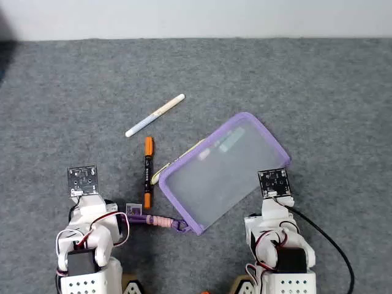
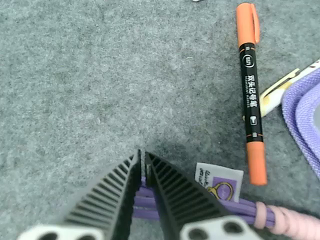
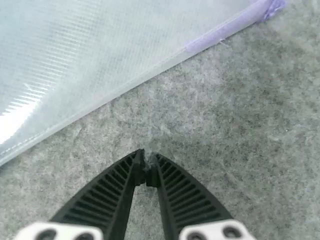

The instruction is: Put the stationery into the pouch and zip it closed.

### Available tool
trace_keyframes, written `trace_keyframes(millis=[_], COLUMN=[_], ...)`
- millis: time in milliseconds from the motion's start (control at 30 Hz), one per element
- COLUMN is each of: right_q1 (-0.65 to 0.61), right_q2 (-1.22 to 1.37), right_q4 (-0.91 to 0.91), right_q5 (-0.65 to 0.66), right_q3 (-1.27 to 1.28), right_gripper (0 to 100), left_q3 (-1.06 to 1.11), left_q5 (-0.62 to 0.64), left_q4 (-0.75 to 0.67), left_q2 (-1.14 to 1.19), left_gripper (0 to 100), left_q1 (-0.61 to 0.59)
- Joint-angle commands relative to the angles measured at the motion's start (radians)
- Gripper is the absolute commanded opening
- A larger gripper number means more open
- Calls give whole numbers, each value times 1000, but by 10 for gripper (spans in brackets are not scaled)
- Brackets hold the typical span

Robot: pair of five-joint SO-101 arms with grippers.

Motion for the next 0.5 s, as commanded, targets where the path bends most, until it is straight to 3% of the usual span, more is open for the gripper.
trace_keyframes(millis=[0,467], right_q1=[-1,1], right_q2=[-12,-12], right_q4=[-7,-7], right_q5=[-6,-5], right_q3=[17,17], right_gripper=[9,9], left_q3=[-7,-7], left_q5=[-2,-2], left_q4=[-21,-21], left_q2=[-3,-3], left_gripper=[14,14], left_q1=[3,3])
